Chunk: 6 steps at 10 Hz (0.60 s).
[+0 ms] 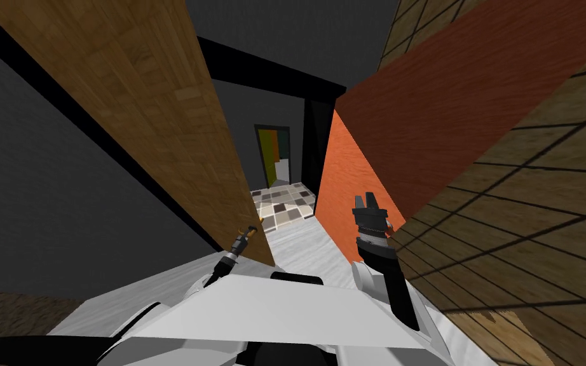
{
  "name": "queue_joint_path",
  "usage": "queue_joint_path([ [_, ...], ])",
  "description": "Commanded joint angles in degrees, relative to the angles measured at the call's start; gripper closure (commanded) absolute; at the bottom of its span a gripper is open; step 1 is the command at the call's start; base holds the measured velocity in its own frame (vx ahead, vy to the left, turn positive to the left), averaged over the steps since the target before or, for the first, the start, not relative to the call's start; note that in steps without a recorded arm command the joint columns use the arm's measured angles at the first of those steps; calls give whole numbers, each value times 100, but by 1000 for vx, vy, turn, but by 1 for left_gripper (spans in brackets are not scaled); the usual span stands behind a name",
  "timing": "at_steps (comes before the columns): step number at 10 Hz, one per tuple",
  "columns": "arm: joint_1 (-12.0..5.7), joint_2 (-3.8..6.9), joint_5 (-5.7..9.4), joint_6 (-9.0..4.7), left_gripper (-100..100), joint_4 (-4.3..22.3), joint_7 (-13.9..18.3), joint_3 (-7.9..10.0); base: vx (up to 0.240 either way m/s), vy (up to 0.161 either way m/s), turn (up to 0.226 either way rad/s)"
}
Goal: Pull the door open
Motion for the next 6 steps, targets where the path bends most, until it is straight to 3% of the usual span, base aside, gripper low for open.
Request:
queue_joint_path([
  [1,-112,-105,-43,54,100,30,-44,-62,-170,91,-100],
  [2,-112,-105,-43,54,100,30,-44,-62,-140,58,-59],
  [3,-218,-163,-60,209,100,-27,-85,-84,-188,80,-64],
  [5,-218,-163,-60,209,100,-27,-85,-84,-107,72,-25],
  [6,-322,-219,-77,361,100,-83,-125,-105,-111,106,-51],
])
